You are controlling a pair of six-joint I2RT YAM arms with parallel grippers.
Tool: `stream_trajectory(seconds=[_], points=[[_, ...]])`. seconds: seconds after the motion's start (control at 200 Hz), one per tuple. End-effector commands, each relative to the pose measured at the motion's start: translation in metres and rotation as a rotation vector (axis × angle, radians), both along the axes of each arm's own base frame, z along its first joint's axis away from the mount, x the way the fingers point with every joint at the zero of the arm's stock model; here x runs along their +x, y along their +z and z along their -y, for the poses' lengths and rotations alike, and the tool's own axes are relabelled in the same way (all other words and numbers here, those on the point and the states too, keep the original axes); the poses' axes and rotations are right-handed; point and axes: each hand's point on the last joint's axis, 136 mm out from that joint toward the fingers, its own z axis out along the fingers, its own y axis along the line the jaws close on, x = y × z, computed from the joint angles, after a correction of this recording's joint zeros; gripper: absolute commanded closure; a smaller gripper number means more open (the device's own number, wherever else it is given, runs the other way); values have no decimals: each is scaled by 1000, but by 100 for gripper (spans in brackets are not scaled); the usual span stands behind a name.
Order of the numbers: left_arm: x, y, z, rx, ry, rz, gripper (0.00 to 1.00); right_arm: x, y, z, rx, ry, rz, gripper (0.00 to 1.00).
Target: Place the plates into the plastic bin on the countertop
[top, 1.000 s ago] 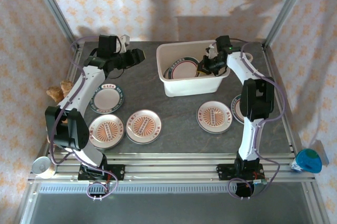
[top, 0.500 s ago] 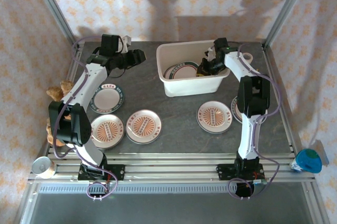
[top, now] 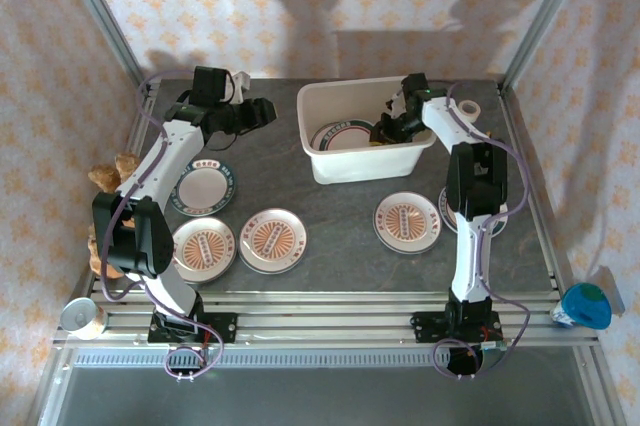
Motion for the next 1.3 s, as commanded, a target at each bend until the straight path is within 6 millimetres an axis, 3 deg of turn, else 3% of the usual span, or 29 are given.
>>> stream_trajectory(seconds=[0.0,0.235,0.445,0.911,1.296], points=[[-5,-10,-8,58,-3,-30,48,2,15,6,-60,-5,34,63],[-21,-20,-12,91,-14,-68,48,3,19,5,-90,-7,46,42],[-49,-41,-20,154,-42,-156,47,3,39,12,-136,-23,91,32],[-126,-129,-25,390,-250,-453,46,-28,109,26,-222,-33,251,25],[-156,-186,-34,403,-221,-581,40,-74,149,20,-168,-36,378,25]])
